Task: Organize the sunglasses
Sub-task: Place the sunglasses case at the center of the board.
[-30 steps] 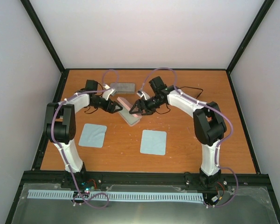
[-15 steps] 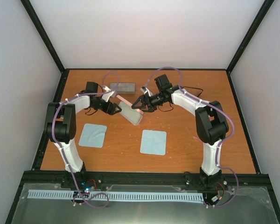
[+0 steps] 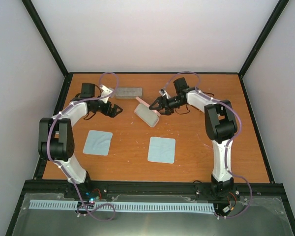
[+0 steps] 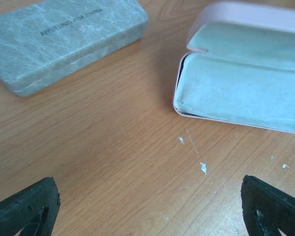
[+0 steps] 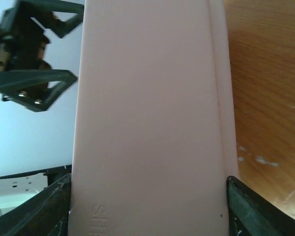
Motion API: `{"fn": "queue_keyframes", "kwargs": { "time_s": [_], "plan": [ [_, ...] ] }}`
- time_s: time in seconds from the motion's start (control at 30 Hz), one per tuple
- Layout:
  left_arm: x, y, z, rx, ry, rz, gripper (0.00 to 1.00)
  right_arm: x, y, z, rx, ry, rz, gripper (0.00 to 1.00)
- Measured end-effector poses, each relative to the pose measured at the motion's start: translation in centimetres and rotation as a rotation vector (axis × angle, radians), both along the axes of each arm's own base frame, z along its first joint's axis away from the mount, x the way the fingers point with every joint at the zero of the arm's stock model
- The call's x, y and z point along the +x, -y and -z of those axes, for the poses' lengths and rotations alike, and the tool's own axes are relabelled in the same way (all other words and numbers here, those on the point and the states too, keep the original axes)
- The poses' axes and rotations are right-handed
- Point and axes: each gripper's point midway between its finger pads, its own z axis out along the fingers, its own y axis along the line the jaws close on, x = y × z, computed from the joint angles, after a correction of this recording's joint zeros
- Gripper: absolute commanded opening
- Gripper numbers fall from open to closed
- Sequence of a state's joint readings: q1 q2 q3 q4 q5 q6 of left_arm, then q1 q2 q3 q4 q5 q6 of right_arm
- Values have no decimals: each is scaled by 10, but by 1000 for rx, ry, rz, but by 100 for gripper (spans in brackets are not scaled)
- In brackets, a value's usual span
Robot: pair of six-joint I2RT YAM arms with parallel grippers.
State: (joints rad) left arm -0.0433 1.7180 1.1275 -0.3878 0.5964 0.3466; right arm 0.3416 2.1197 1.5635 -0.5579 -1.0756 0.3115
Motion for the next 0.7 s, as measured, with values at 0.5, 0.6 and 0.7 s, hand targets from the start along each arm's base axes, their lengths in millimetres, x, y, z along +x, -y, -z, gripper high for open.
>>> {"fn": "queue_keyframes", "kwargs": {
  "time_s": [0.5, 0.6, 0.7],
  "plan": [
    [2, -6, 22, 19, -56, -13, 99, 22, 10, 44, 27, -50, -37, 29],
    [5, -6, 34, 20, -90, -12, 100, 30, 13, 43, 24, -37, -38, 40],
    [10, -5, 39, 19, -103, -9, 100, 32, 15, 43, 4, -27, -39, 49]
  ]
}}
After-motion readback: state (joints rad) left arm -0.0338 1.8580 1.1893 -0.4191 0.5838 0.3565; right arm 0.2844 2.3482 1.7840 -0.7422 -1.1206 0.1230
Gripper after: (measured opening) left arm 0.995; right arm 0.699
